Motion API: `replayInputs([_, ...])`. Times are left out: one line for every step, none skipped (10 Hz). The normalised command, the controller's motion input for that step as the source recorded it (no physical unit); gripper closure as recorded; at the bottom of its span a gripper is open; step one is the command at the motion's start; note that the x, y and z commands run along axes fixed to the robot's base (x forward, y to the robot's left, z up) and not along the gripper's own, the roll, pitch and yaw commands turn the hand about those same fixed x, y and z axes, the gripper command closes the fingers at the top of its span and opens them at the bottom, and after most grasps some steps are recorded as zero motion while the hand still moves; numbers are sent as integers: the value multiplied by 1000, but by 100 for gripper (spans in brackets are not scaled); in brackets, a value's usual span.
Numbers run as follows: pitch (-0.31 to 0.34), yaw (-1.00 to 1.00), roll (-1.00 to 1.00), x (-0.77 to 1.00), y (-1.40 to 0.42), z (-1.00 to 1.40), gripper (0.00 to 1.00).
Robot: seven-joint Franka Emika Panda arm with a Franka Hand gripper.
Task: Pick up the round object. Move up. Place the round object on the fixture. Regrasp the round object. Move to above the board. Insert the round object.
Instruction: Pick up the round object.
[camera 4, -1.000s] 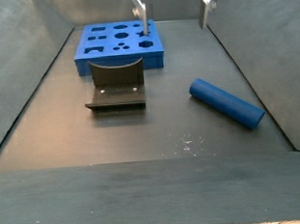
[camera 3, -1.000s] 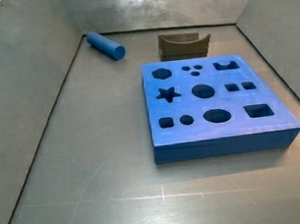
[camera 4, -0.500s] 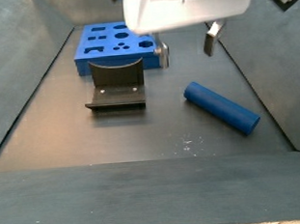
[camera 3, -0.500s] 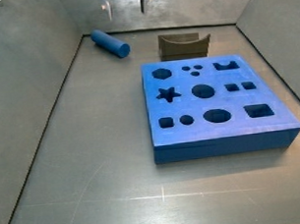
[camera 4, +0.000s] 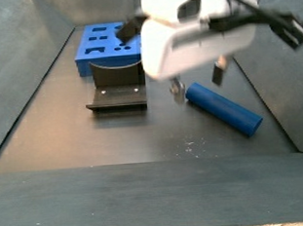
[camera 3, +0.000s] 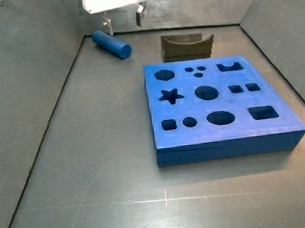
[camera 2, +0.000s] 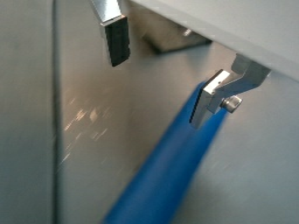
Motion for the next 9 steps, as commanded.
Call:
replayInputs([-51,0,0,-271,0,-874,0])
replayInputs([-73,0,0,-574,-37,-754,0])
replayInputs([-69,0,0,-511,-180,-506,0])
replayInputs([-93,0,29,-571,-269,-306,0])
replayInputs([-170,0,54,-671,-229,0,0])
replayInputs([-124,0,116,-846,-86,-357,0])
replayInputs([-151,0,60,-814,11,-643,0])
replayInputs([-160,0,47,-614,214,-791,0])
replayInputs([-120,0,14,-403,220,-666,0])
